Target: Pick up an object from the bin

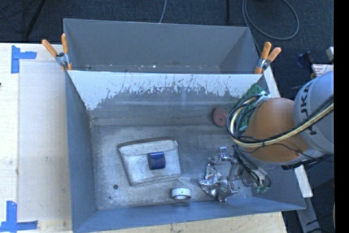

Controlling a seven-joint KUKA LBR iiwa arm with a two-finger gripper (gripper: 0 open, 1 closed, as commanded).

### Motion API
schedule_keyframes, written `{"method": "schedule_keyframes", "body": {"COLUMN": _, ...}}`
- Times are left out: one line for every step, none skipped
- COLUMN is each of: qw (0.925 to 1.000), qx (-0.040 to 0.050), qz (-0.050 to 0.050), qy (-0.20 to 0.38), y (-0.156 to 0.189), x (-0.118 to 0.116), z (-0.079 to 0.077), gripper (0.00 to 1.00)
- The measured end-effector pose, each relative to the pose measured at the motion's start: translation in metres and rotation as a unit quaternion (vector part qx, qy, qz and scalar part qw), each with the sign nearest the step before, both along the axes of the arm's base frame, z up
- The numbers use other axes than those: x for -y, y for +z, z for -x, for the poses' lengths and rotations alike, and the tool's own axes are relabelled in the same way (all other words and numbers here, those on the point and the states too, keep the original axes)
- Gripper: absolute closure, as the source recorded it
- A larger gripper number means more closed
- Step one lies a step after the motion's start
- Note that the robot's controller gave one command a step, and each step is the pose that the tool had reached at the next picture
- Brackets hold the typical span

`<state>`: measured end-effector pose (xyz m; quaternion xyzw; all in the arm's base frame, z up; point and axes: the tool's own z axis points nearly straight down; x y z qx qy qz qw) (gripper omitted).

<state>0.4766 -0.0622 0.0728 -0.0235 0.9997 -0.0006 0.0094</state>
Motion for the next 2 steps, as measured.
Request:
{"method": "schedule_keyframes", "body": {"qw": 1.0, "qx": -0.0076, "qz": 0.0, "qy": 0.002, "y": -0.001, "x": 0.0, "z": 0.004, "gripper": 1.0}}
{"method": "schedule_keyframes", "body": {"qw": 0.9911, "qx": -0.0057, "qz": 0.002, "qy": 0.133, "y": 0.151, "x": 0.002, "z": -0.037, "gripper": 1.0}}
